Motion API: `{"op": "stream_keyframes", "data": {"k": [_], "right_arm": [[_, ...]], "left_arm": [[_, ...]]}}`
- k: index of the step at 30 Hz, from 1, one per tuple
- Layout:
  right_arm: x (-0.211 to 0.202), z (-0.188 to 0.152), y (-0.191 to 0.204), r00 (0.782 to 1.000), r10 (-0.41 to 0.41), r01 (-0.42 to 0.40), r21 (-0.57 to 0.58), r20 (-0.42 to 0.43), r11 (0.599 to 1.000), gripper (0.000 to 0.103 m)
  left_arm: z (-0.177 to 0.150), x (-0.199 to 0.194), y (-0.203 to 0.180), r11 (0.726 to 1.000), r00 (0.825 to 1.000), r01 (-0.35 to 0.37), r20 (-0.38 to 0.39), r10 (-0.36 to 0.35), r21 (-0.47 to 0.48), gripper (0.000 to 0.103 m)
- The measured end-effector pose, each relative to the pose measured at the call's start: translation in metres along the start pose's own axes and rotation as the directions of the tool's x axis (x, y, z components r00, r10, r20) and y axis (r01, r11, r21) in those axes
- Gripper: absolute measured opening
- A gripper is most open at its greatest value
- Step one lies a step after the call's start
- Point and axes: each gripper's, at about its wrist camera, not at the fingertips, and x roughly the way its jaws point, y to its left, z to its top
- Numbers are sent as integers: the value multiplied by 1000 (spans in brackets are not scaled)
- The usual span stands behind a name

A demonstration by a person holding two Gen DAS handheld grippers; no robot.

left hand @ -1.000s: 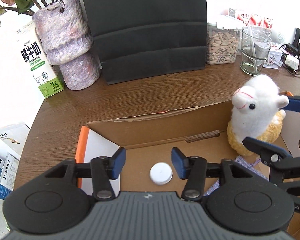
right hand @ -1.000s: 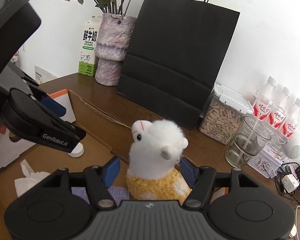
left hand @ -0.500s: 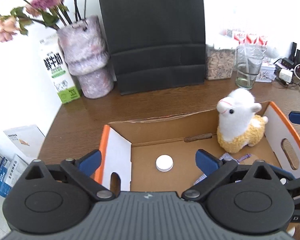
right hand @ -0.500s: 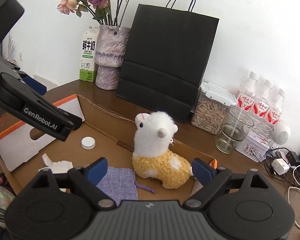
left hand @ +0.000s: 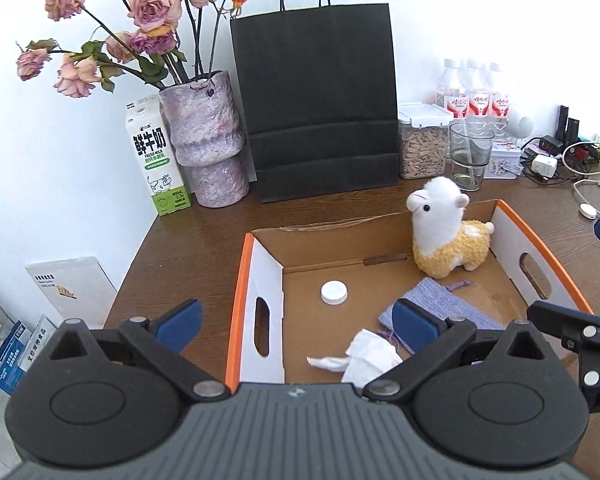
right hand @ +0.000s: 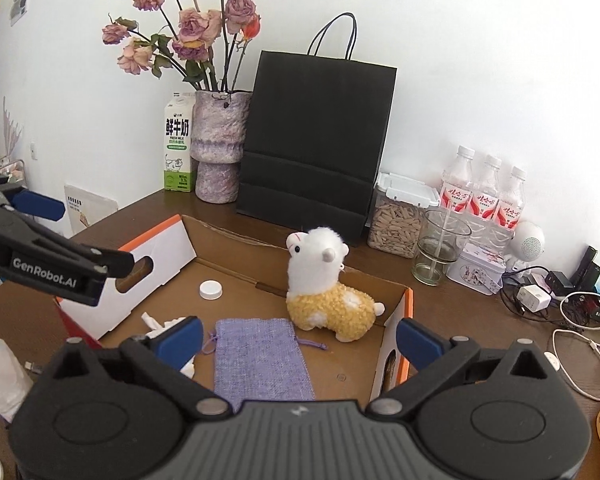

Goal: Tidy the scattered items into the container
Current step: 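Withdraw both tools from the box back over the table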

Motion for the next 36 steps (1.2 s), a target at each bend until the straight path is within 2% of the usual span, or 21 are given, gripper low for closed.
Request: {"op": "stream_keyframes", "data": {"k": [8, 23, 31, 36], "right_arm": [[-47, -17, 15, 999, -4, 4, 21, 32, 1000, 103], [-116, -68, 27, 998, -13, 9, 53, 65, 999, 103], [-142, -105, 38, 995, -21, 14, 73, 97, 997, 103], [-150, -135, 48, 994, 14, -27, 115, 108, 993, 103]], "left_arm": [[-27, -43, -1, 1000, 1000, 15, 26, -15, -6, 103], [-83, -93, 6, 993, 997, 61, 48, -57, -106, 103], [-126, -115, 13, 978, 988, 113, 125, -92, -173, 103], [-163, -133, 21, 977, 977, 101, 203, -63, -186, 103]]}}
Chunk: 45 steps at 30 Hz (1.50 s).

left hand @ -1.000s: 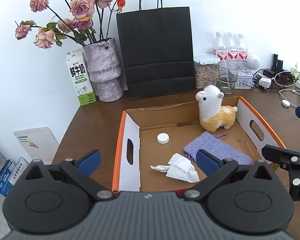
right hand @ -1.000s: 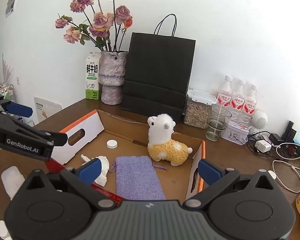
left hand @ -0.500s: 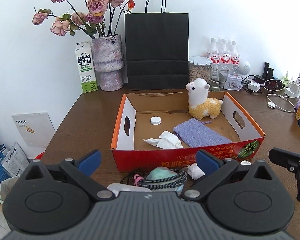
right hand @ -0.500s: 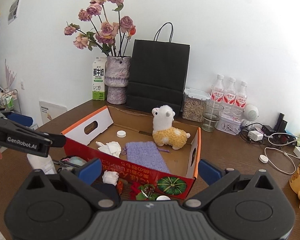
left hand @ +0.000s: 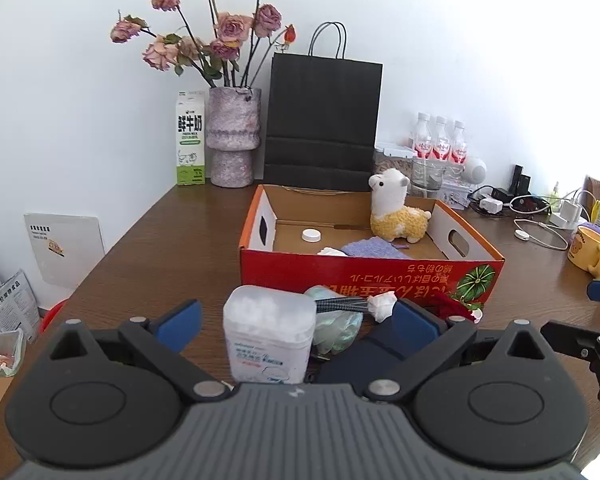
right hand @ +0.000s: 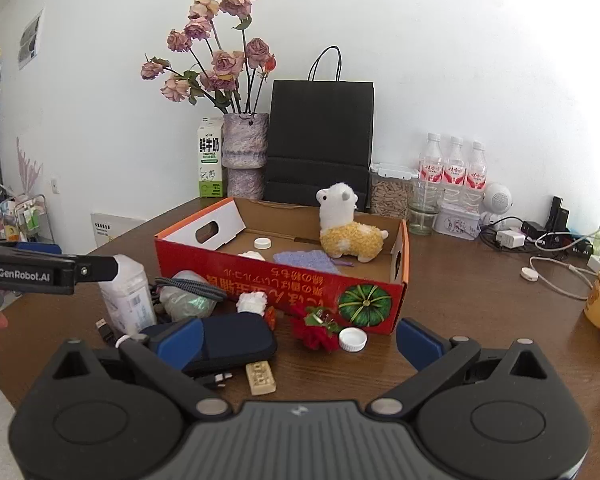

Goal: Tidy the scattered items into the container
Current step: 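Withdraw both tools from the box back over the table, then grasp the white open lid by its rim with the right tool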

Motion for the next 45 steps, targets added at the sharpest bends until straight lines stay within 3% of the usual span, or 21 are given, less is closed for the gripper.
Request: {"op": "stream_keyframes", "data": {"k": [7, 9, 15, 21, 24, 26, 27, 28, 32, 40, 45], "right_arm": [[-12, -57, 27, 999, 35, -36, 47, 23, 998, 103], [-11, -71, 43, 998, 57, -58, 37, 29, 998, 103], [7, -95, 98, 989, 146, -146, -58, 7, 988, 103], [29, -93, 128, 980, 199, -199, -95, -12, 975, 92], [39, -90, 136, 968, 250, -251, -75, -28, 965, 80], [45, -88, 140, 962, 272, -273, -53, -23, 961, 62], [47, -88, 142, 963, 270, -271, -53, -21, 961, 55], [49, -89, 143, 964, 264, -264, -59, -14, 963, 38], [44, -90, 136, 964, 267, -267, -33, 12, 963, 39], [27, -98, 100, 986, 161, -161, 4, 43, 987, 39], [18, -104, 69, 996, 79, -82, 50, 49, 995, 39]], "left_arm": [[-59, -32, 39, 995, 996, -61, 67, 67, -79, 103], [-74, -34, 50, 989, 993, -109, 41, 113, -95, 103], [-99, -35, 68, 990, 994, -110, -3, 110, -88, 103], [-115, -40, 81, 986, 991, -135, 2, 135, -94, 103], [-118, -40, 86, 988, 992, -125, -2, 125, -91, 103], [-119, -40, 88, 988, 992, -127, -13, 126, -89, 103], [-120, -39, 89, 988, 992, -128, -13, 128, -85, 103], [-120, -39, 88, 989, 992, -127, -12, 126, -82, 103], [-119, -38, 86, 991, 994, -110, -15, 109, -80, 103], [-112, -33, 60, 997, 998, -57, 6, 58, -54, 103], [-109, -17, 38, 999, 999, -39, -20, 38, -21, 103]]}}
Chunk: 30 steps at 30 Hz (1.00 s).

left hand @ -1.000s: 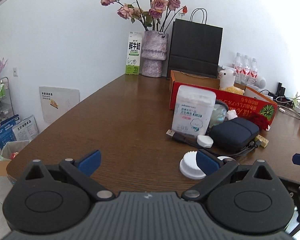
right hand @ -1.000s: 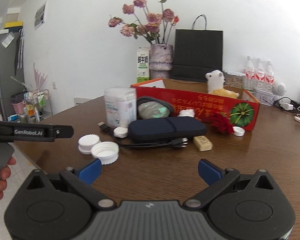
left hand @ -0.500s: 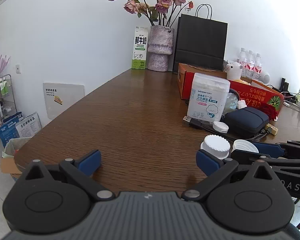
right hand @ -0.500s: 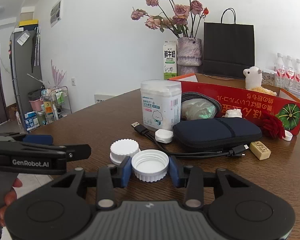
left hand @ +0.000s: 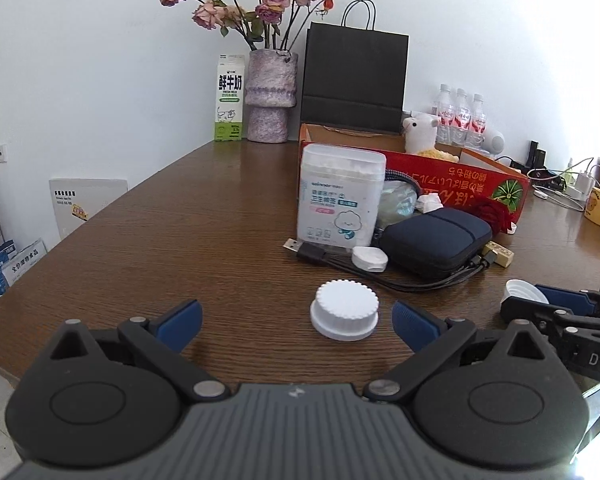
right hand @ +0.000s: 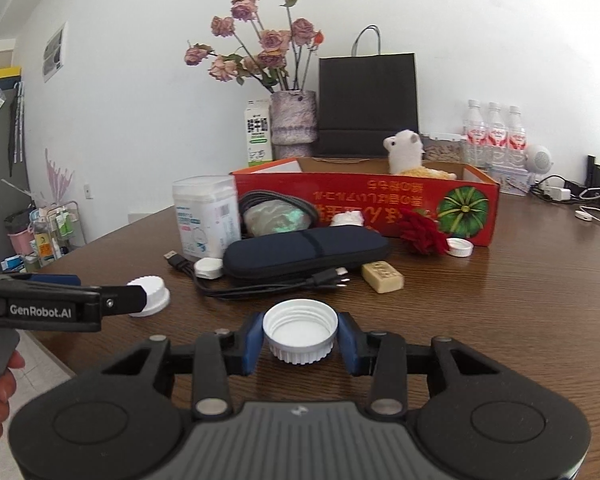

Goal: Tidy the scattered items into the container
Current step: 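Grasp the white open lid by its rim with the right tool, then grasp the white ridged cap with the left tool while the right tool holds the lid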

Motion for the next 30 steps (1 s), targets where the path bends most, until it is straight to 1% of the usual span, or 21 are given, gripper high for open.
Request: {"op": "stream_keyframes", "data": {"k": [2, 4, 8, 12, 17, 20, 21, 22, 23, 24, 25, 26, 27, 28, 30], "right_arm": [[-4, -2, -12, 1000, -22, 22, 19, -3, 1000, 39], [-6, -5, -23, 999, -41, 41, 36, -4, 999, 39], [-9, -7, -36, 998, -62, 62, 55, 5, 997, 39], [-10, -10, -40, 997, -78, 77, 40, 15, 996, 39], [-11, -12, -39, 997, -80, 80, 19, 23, 997, 39], [-11, -13, -39, 996, -79, 79, 16, 28, 997, 39], [-11, -13, -39, 996, -80, 80, 13, 29, 997, 39], [-11, -14, -38, 996, -81, 81, 9, 30, 997, 39], [-11, -14, -38, 996, -82, 82, 7, 31, 997, 39], [-11, -14, -38, 996, -82, 82, 5, 32, 997, 39], [-11, -14, -38, 996, -83, 83, 5, 33, 997, 39], [-11, -14, -37, 996, -84, 84, 4, 33, 996, 39], [-11, -14, -37, 996, -85, 85, 3, 33, 996, 39], [-11, -14, -37, 996, -86, 86, 3, 33, 996, 39], [-11, -14, -36, 996, -88, 88, 0, 33, 996, 39]], "left_arm": [[0, 8, -7, 1000, 1000, -4, -21, 4, -5, 103], [-1, 11, -13, 1000, 1000, -18, -14, 18, 3, 103], [0, 18, -23, 1000, 1000, -19, -20, 20, 22, 103], [-1, 22, -31, 998, 999, -48, -21, 49, 43, 103], [-1, 23, -32, 998, 998, -56, -24, 57, 42, 103], [-1, 22, -33, 997, 998, -61, -20, 62, 40, 101], [-1, 21, -33, 997, 998, -63, -18, 64, 36, 98], [-1, 20, -33, 997, 998, -65, -15, 65, 31, 92], [-1, 19, -33, 997, 998, -67, -12, 67, 30, 88], [-1, 18, -33, 997, 998, -67, -8, 68, 32, 80], [-1, 17, -33, 997, 998, -68, -5, 68, 35, 68], [0, 16, -33, 997, 998, -64, -2, 64, 38, 61], [0, 15, -34, 998, 998, -56, -2, 56, 40, 47], [1, 15, -35, 998, 999, -47, -3, 47, 45, 41], [1, 14, -37, 997, 999, -45, -2, 45, 63, 40]]}}
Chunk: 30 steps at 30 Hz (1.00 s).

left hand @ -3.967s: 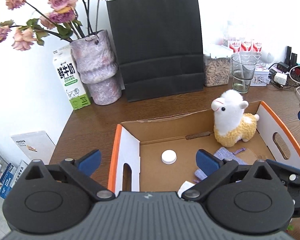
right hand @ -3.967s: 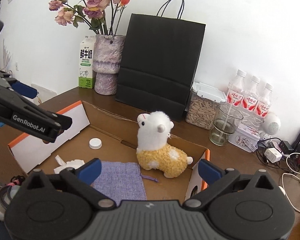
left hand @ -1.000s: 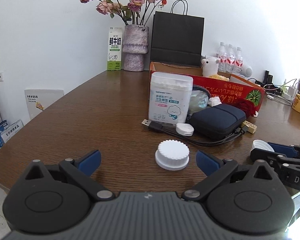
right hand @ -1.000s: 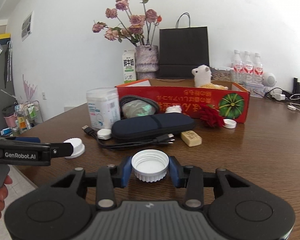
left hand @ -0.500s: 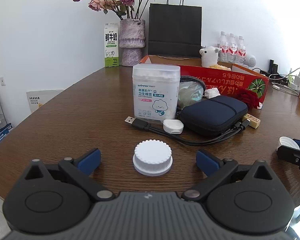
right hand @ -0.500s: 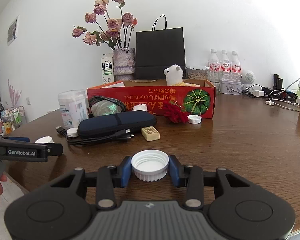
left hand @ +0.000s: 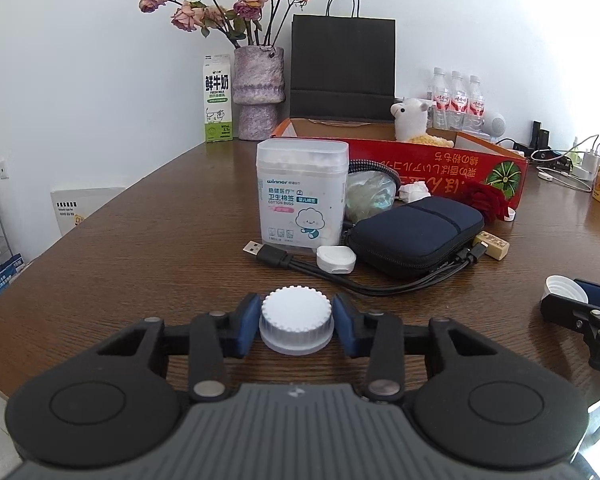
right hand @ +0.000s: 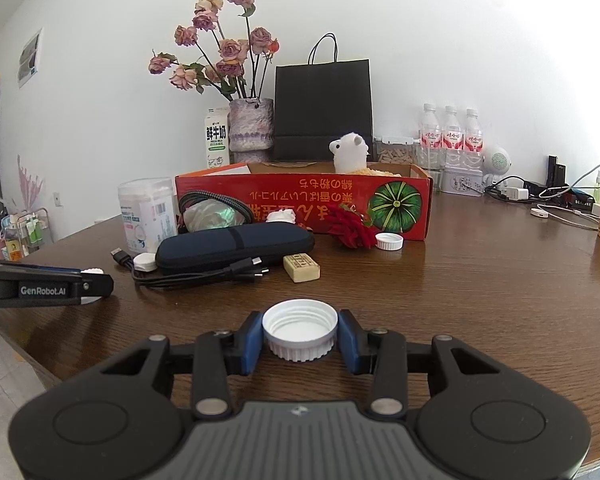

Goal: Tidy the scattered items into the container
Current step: 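Grasp the white ridged cap with the left tool while the right tool holds the lid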

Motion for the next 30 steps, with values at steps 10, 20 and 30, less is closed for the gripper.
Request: {"op": "stream_keyframes", "data": {"k": [10, 20, 30], "right_arm": [[1, 1, 1, 1000, -1, 1, -9, -4, 1000, 39], [8, 24, -11, 999, 49, -48, 32, -22, 998, 39], [31, 93, -26, 995, 26, -29, 25, 97, 999, 39]], "left_arm": [[-1, 0, 4, 1000, 1000, 12, 7, -12, -17, 40], [25, -11, 15, 999, 994, 24, 103, -20, -38, 40], [91, -6, 15, 991, 965, 119, 243, -100, -63, 40]]}}
